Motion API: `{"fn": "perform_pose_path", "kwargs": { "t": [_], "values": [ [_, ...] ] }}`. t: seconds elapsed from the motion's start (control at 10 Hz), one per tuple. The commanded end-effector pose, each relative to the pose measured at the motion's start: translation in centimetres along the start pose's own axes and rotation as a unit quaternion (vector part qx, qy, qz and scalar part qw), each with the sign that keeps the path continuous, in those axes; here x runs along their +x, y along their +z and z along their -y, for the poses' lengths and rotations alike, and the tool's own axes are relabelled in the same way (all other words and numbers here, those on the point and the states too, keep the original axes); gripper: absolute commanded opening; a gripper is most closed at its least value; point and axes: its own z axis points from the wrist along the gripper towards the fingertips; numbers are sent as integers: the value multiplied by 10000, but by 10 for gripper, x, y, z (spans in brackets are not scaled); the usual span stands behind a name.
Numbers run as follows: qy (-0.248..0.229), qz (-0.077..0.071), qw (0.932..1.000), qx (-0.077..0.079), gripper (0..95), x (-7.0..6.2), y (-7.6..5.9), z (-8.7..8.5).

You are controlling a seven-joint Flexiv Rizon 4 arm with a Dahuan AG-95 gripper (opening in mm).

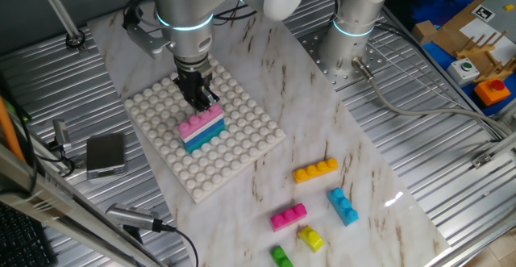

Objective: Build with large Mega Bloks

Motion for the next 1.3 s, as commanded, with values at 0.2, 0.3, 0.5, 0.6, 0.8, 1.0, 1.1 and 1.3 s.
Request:
{"fn": "perform_pose_path", "kwargs": {
  "t": [0.2,0.3,0.5,0.6,0.8,1.0,1.1,1.3],
  "values": [
    [-21,5,10000,12,0,6,7,0],
    [-29,10,10000,20,0,8,11,1],
    [-24,37,10000,26,0,9,15,2],
    [1,49,10000,11,0,10,15,3],
    [8,65,10000,12,0,10,15,3],
    [-15,70,10000,10,0,9,17,3],
    [-17,69,10000,9,0,10,17,3],
    [-13,62,10000,12,0,9,12,2]
  ]
}}
